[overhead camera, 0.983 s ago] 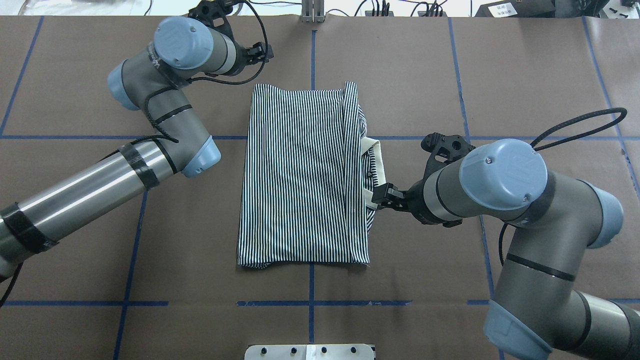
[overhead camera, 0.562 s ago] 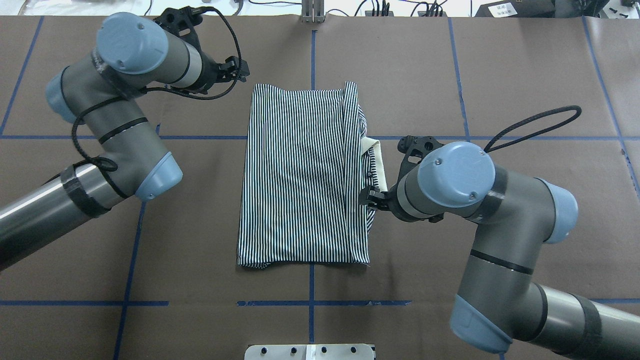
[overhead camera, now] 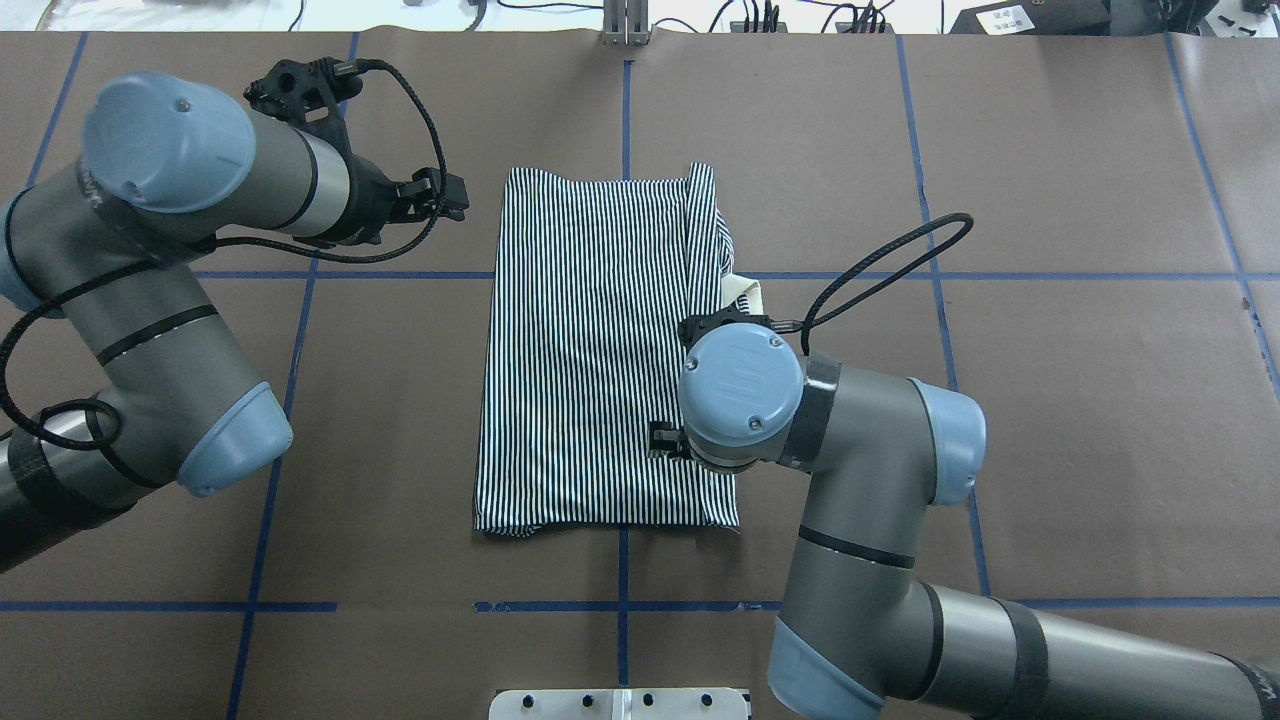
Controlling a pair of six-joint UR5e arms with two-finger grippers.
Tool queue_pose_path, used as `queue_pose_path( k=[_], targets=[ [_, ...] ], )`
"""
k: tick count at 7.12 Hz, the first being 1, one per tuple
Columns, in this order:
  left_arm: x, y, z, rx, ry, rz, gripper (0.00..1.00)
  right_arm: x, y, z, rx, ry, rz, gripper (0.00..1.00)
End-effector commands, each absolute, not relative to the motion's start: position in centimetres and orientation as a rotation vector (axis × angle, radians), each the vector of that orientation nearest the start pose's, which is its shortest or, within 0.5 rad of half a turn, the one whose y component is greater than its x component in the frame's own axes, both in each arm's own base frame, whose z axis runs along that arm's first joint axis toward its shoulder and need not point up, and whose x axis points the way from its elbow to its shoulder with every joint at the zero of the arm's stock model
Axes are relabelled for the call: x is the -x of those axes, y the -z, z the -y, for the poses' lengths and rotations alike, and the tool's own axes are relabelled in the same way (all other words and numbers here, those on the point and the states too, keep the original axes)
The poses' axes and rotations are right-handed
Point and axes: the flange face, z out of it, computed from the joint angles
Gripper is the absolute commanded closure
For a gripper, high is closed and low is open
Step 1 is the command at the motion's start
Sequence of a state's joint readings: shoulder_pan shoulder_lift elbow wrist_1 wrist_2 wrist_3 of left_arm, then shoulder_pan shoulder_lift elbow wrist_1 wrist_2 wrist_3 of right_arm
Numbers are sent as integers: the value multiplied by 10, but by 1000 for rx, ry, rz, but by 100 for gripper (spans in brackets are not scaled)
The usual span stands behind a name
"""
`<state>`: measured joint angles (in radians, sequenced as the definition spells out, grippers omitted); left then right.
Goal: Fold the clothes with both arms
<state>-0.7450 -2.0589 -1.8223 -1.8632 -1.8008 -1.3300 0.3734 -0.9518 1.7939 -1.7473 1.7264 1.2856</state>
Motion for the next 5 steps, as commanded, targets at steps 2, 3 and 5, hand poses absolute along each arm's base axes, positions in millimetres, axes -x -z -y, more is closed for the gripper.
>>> queue_pose_path(
  k=[2, 3, 5],
  targets=[
    [-386, -239, 499, -299, 330, -1010, 0, 594, -248, 337, -63, 90, 602, 0],
    [-386, -239, 499, -298, 331, -1009, 0, 589, -249, 335, -54, 129, 557, 0],
    [-391, -243, 499, -291, 327, -1005, 0, 588, -256, 333, -49, 156, 532, 0]
  ],
)
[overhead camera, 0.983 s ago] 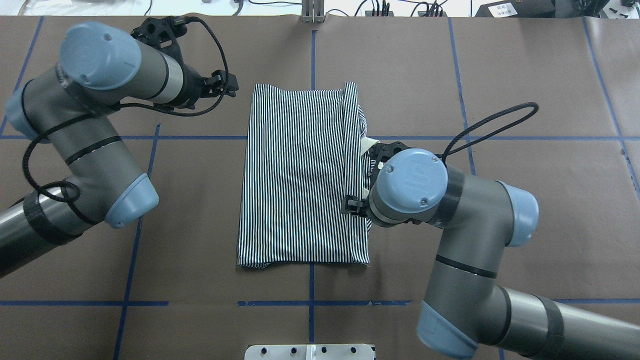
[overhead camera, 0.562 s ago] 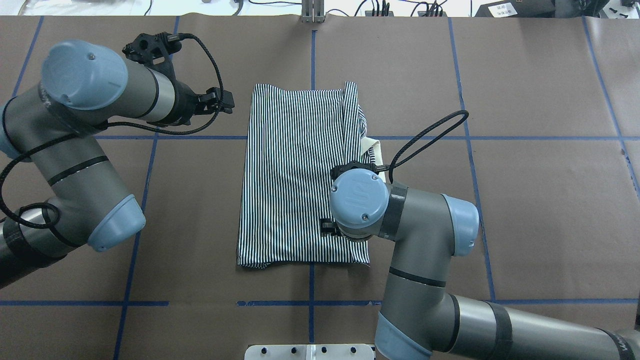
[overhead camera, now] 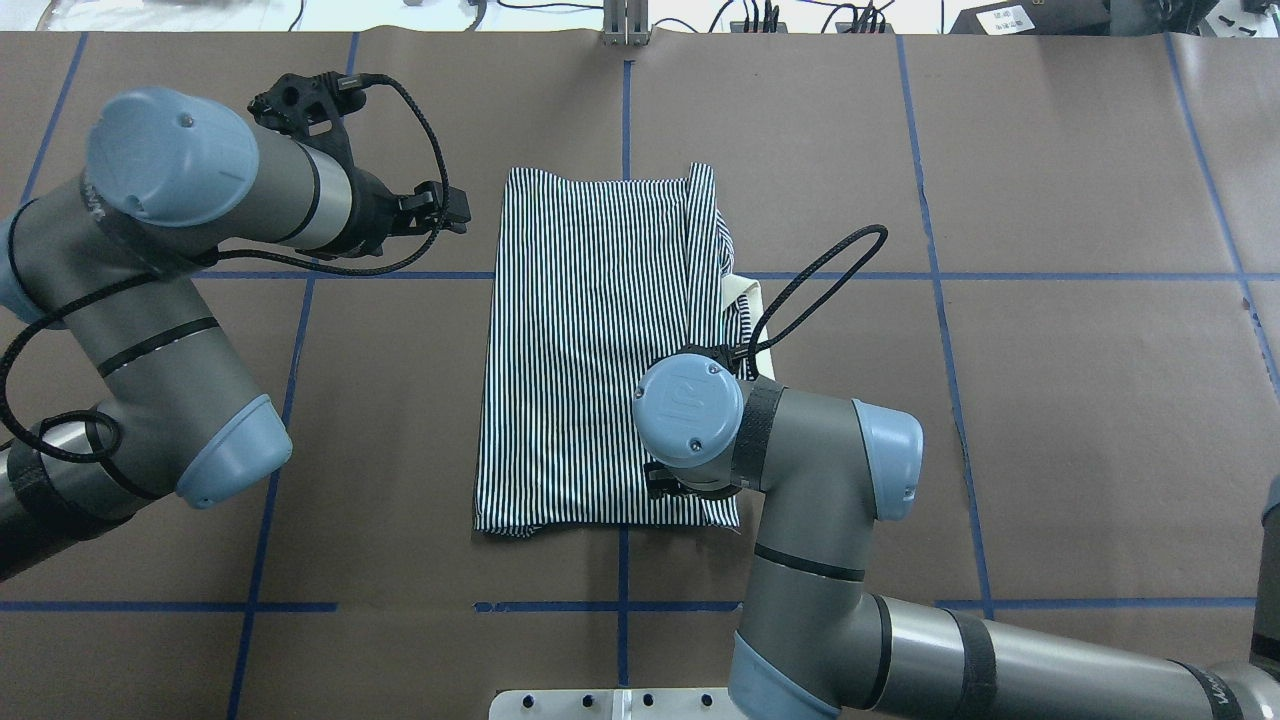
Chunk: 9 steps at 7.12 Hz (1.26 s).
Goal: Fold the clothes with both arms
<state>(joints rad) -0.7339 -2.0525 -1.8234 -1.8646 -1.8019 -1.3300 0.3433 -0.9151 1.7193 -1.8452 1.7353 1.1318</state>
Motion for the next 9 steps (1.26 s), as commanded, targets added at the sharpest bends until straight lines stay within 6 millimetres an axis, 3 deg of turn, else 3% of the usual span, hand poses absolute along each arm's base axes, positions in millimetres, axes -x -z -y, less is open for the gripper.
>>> queue_pose_path(
  k=[1, 3, 9],
  targets=[
    [-391, -245, 499, -290, 328, -1002, 0, 592, -259, 329, -45, 167, 525, 0],
    [-391, -246, 500, -290, 329, -999, 0, 593, -255, 329, -47, 169, 530, 0],
    [-396, -241, 498, -289, 321, -1010, 0, 593, -269, 327, -45, 188, 509, 0]
  ],
)
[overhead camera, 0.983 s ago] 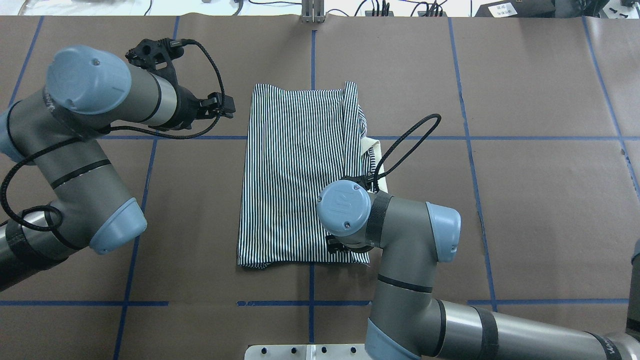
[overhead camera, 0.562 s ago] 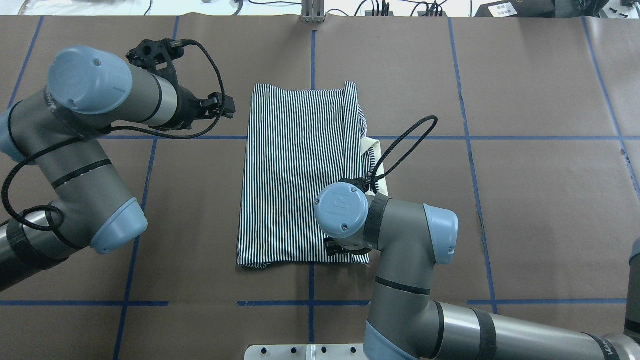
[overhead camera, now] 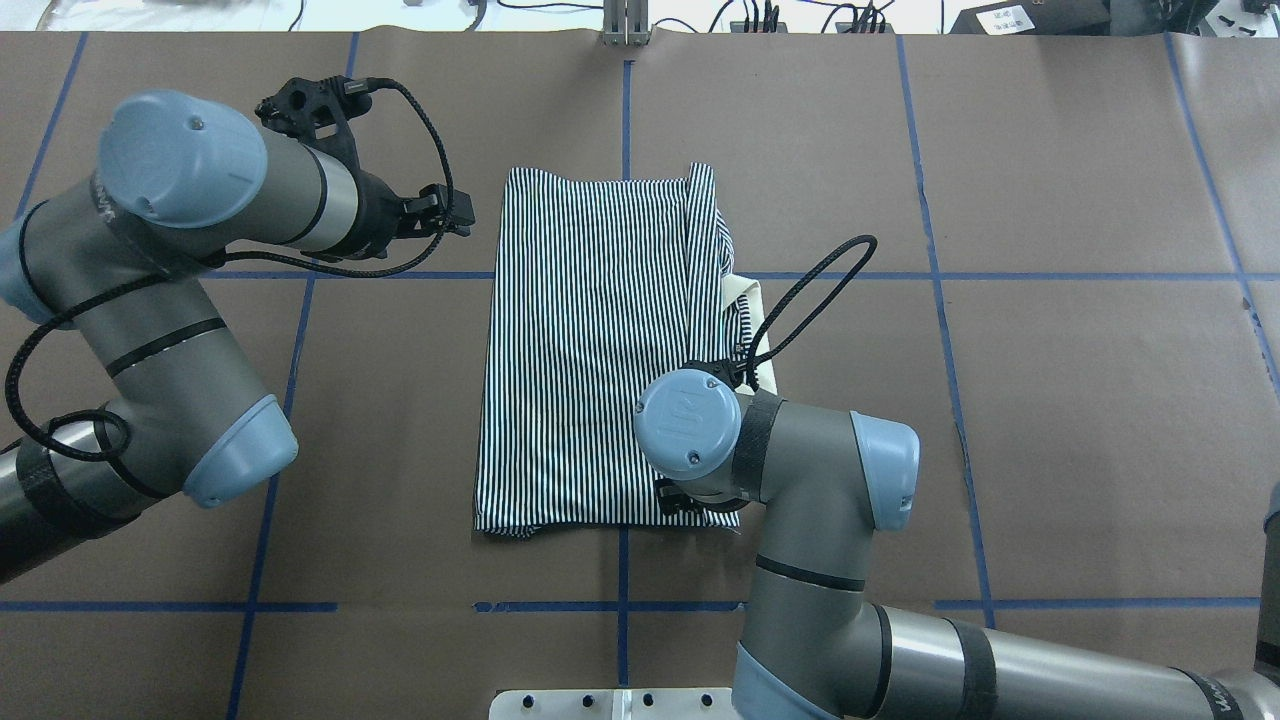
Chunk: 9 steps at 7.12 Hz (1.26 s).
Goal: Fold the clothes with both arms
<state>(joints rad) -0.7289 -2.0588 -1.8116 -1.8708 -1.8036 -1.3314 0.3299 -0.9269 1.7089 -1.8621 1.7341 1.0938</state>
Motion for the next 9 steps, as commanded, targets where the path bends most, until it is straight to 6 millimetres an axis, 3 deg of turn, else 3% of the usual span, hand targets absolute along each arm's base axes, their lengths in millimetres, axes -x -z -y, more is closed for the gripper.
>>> queue_pose_path(
  k=[1, 5, 7, 9],
  targets=[
    [-396, -238, 498, -289, 320, -1015, 0, 593, -268, 327, -44, 189, 511, 0],
    [-397, -238, 498, -291, 321, -1015, 0, 586, -276, 331, -39, 209, 468, 0],
    [-396, -235, 498, -292, 319, -1020, 0, 567, -288, 344, -42, 203, 460, 0],
    [-396, -235, 498, -294, 320, -1019, 0, 548, -304, 340, -41, 225, 425, 0]
  ],
)
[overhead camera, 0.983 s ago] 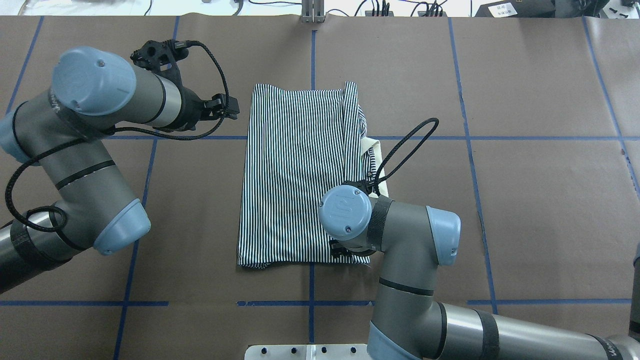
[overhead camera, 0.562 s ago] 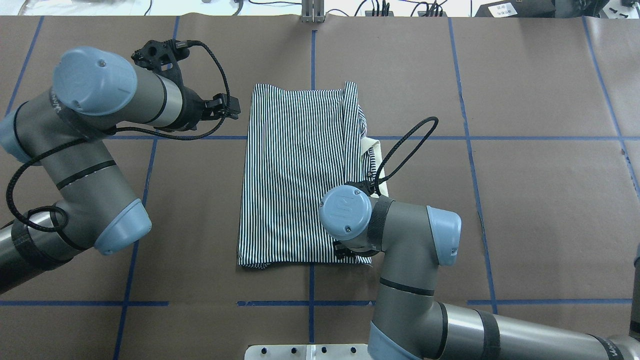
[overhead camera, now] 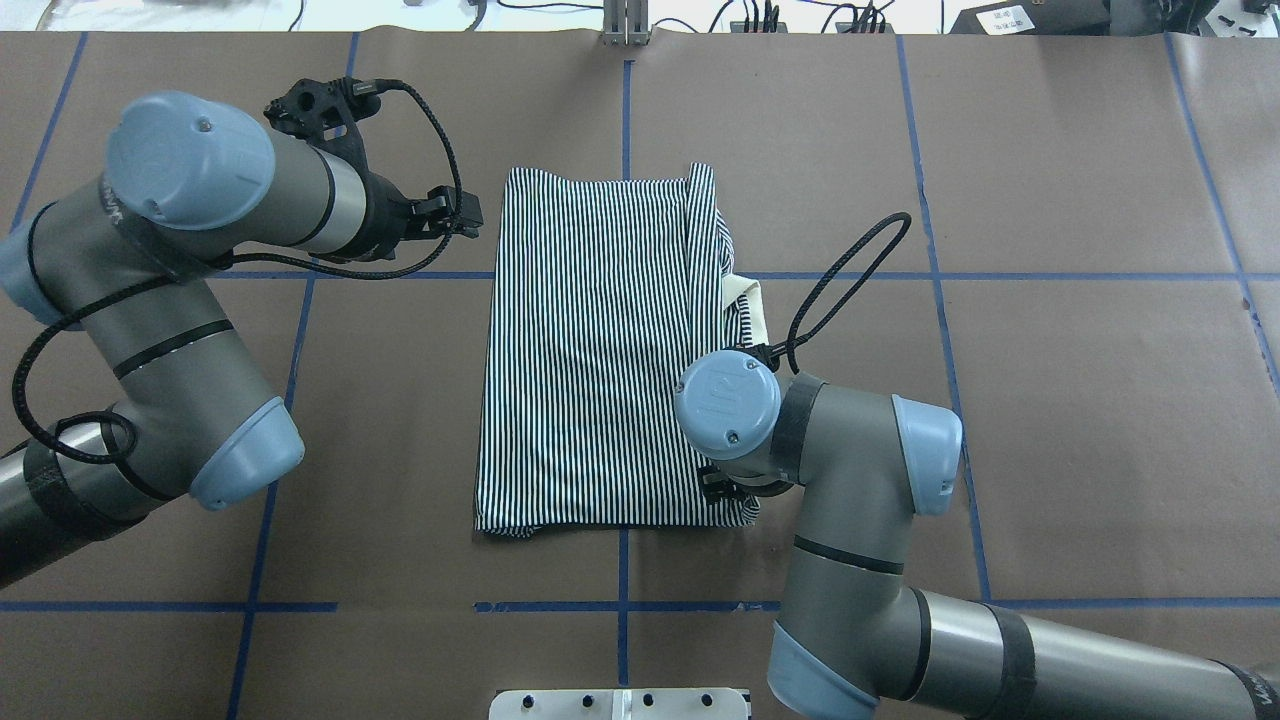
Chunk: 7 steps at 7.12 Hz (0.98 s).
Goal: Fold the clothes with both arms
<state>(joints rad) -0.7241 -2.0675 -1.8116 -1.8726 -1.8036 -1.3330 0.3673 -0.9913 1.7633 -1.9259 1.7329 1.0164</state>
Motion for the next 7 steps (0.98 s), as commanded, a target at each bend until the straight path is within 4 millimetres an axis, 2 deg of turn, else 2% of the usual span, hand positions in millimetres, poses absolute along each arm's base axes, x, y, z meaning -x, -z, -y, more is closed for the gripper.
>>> queue_pose_path(
  k=[1, 3, 5, 6, 7],
  targets=[
    [-397, -234, 498, -293, 319, -1021, 0, 538, -309, 338, -43, 223, 426, 0],
    [-396, -235, 498, -294, 317, -1021, 0, 536, -297, 348, -64, 216, 444, 0],
    [-396, -234, 497, -295, 315, -1022, 0, 539, -262, 380, -109, 236, 481, 0],
    [-396, -235, 497, -295, 316, -1021, 0, 566, -246, 398, -108, 239, 472, 0],
    [-394, -231, 496, -299, 314, -1028, 0, 596, -246, 413, -106, 238, 465, 0]
  ],
)
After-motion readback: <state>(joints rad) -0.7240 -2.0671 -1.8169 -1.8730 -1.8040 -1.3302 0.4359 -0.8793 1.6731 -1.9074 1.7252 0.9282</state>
